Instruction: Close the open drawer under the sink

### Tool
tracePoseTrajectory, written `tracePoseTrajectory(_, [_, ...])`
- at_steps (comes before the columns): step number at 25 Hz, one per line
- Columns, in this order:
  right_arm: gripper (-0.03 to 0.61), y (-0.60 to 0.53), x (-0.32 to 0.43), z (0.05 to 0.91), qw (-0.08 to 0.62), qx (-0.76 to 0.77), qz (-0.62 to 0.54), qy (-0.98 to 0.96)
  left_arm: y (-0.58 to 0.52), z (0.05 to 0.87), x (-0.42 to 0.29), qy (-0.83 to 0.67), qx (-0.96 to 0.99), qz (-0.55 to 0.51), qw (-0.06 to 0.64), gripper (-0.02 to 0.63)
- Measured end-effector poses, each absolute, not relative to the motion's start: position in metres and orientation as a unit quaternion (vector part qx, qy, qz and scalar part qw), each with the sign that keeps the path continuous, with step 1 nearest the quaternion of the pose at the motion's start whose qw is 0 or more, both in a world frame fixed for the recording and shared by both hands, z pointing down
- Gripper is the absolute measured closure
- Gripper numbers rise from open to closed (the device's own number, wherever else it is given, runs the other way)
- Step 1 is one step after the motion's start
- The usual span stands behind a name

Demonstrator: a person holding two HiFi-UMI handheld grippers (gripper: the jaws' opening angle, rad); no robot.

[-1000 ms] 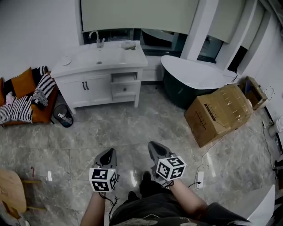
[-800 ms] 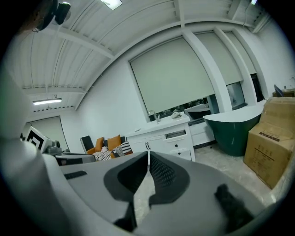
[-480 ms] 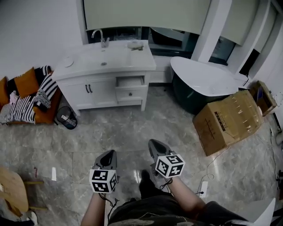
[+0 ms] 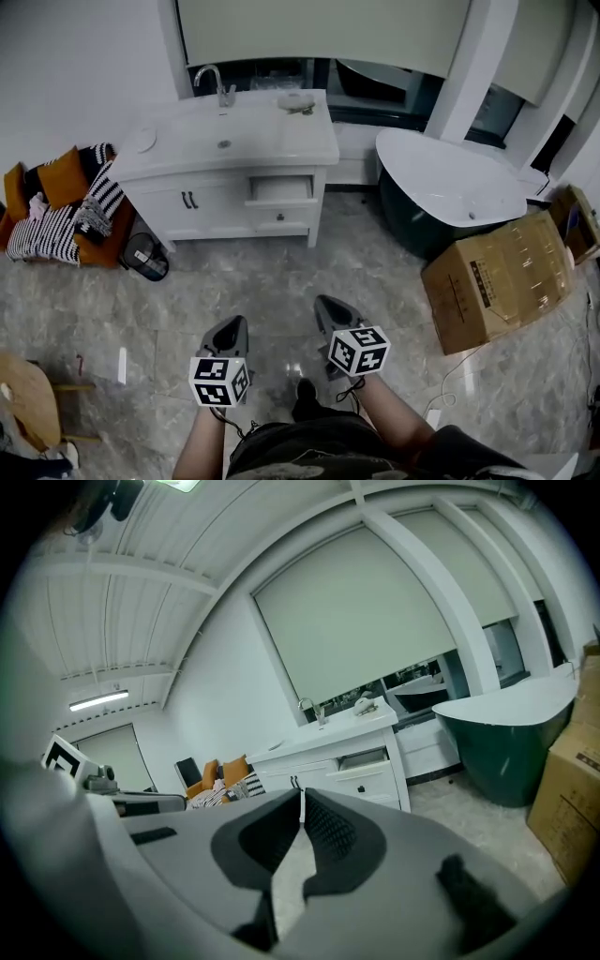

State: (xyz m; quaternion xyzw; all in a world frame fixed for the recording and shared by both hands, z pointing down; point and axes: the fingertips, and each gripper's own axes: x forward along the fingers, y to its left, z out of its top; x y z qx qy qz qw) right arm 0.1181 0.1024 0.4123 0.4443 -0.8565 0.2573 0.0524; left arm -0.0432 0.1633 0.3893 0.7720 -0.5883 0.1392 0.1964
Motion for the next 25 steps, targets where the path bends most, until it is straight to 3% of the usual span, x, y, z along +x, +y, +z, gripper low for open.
tracePoseTrajectory(25, [0.55, -0.014, 0.122, 0.453, 0.119, 0.465, 0.253, -0.84, 0.012, 0.428, -0.043, -0.586, 0.766, 0.137, 0.226, 0.598])
